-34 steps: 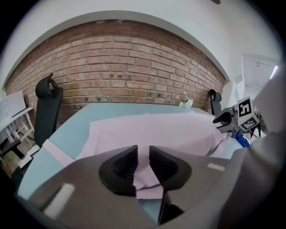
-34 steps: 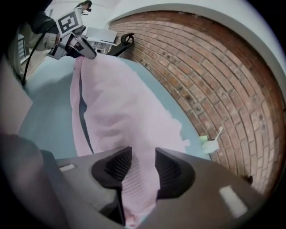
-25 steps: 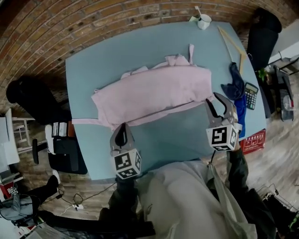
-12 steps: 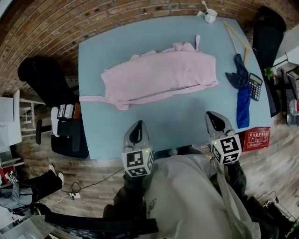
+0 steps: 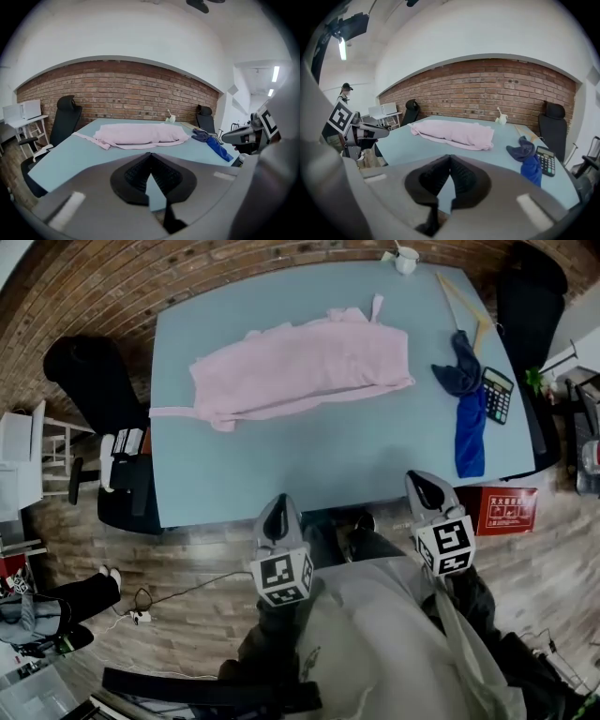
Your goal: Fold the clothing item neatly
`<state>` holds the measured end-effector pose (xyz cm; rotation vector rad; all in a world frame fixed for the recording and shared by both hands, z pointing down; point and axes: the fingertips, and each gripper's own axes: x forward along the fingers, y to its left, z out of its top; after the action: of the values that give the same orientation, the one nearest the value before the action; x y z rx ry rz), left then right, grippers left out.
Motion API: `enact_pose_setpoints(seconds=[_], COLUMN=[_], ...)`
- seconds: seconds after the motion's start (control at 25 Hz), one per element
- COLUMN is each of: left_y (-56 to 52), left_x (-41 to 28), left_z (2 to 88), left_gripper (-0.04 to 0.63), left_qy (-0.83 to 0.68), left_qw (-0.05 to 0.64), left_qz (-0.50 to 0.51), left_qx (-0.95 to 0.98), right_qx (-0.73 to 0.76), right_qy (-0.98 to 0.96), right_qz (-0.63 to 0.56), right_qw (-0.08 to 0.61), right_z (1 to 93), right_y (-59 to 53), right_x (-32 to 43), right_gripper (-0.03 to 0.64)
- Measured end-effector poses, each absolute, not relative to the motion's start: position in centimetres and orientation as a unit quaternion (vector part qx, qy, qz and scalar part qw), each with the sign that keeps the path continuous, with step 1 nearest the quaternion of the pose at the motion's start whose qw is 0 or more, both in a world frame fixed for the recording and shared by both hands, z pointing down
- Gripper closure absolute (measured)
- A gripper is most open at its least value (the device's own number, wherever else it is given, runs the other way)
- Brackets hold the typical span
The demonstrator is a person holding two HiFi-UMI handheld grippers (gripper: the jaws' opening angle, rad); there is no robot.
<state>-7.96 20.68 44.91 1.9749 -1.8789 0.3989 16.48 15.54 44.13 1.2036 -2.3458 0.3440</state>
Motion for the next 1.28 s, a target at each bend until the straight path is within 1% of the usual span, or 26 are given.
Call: enact_pose_setpoints(seconds=[0.2,0.44,0.64,0.84,1.04,1.28], left_y=[22.1,20.9,20.2,19.3,18.4,17.9], left_x=[-6.0,-6.9,-8.4,-9.5,-10.2,-9.5], left_z=[44.8,44.1,44.5,44.1,44.4,44.2], left_gripper=[0.588,0.588,0.588,0.588,0.588,0.588], left_qy=[-0.658,-0.641,-0.632,-0.626,-0.622,-0.609], left_qw=[0.177,0.16,0.169,0.161,0.168,0.172], left_qz=[0.14,0.139,0.135,0.132,0.133,0.145], left_qx=[0.719,0.738,0.744,0.752,0.753,0.76], right_qx=[0.454,0.456,0.447,0.441,0.448,0.453], right_qy=[-0.848,-0.849,-0.855,-0.858,-0.854,-0.851], right_qz=[0.136,0.117,0.106,0.1,0.1,0.096], right_qw=[0.236,0.241,0.241,0.243,0.244,0.246], right_z=[45.0,44.7,44.7,44.8,44.9,44.8], right_y=[17.0,17.6,17.8,18.1,17.8,17.2], right_x=[17.9,15.2,11.6,9.4,8.9,9.5], right_gripper=[0.614,0.614,0.614,0.614,0.614,0.614])
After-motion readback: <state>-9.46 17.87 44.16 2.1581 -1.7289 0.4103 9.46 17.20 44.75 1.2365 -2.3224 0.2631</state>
